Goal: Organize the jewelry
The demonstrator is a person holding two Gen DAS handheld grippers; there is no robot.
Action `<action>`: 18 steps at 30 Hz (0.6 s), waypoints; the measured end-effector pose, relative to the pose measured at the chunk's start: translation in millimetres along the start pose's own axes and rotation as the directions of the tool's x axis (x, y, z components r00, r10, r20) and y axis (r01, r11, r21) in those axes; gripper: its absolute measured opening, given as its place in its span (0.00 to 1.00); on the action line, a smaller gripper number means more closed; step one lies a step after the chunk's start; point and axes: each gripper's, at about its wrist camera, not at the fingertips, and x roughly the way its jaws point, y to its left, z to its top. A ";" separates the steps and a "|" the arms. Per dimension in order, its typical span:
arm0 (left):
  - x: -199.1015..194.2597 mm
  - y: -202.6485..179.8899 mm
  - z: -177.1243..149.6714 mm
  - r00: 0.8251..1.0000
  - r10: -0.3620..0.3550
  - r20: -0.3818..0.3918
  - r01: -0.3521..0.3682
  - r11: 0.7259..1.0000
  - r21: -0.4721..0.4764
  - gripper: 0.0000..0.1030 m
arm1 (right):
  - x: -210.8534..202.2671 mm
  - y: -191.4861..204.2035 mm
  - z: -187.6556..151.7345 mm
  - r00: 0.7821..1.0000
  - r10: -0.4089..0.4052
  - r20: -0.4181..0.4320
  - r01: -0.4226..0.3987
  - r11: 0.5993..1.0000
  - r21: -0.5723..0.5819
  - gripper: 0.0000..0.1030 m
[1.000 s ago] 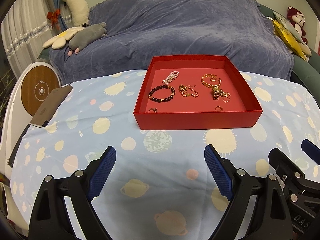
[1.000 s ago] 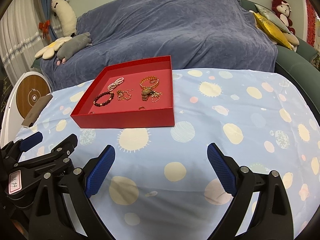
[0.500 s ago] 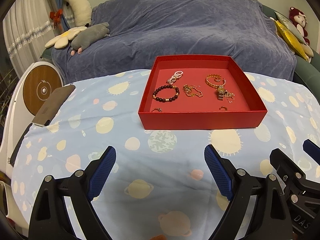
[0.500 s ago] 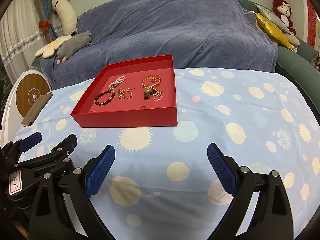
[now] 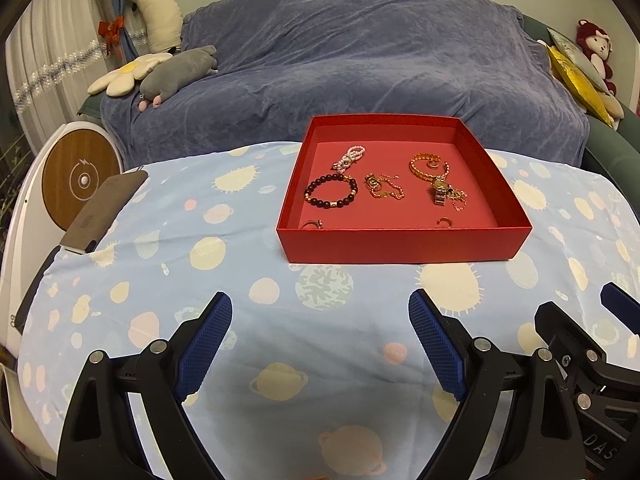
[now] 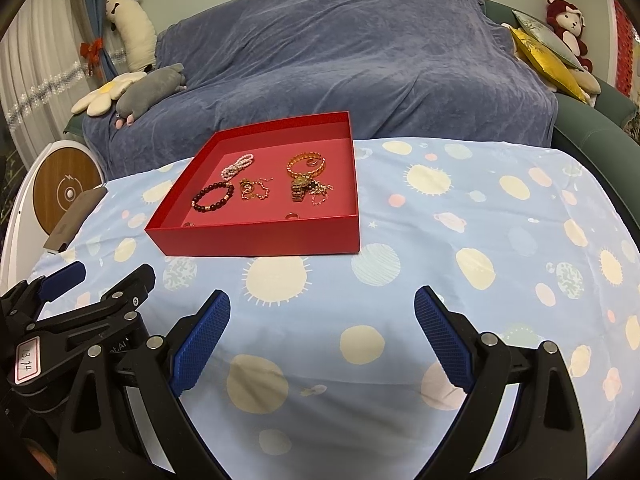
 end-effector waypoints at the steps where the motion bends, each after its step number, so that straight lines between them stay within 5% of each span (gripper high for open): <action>1: 0.0 0.0 0.1 1.000 0.000 0.001 0.000 1.000 0.000 0.85 | -0.1 -0.6 -0.1 1.000 0.001 0.000 -0.001 1.000 0.000 0.88; 18: 0.7 1.0 -2.6 1.000 -0.005 0.014 0.005 1.000 -0.008 0.85 | -1.0 1.1 -0.7 1.000 -0.003 0.003 0.003 1.000 -0.003 0.88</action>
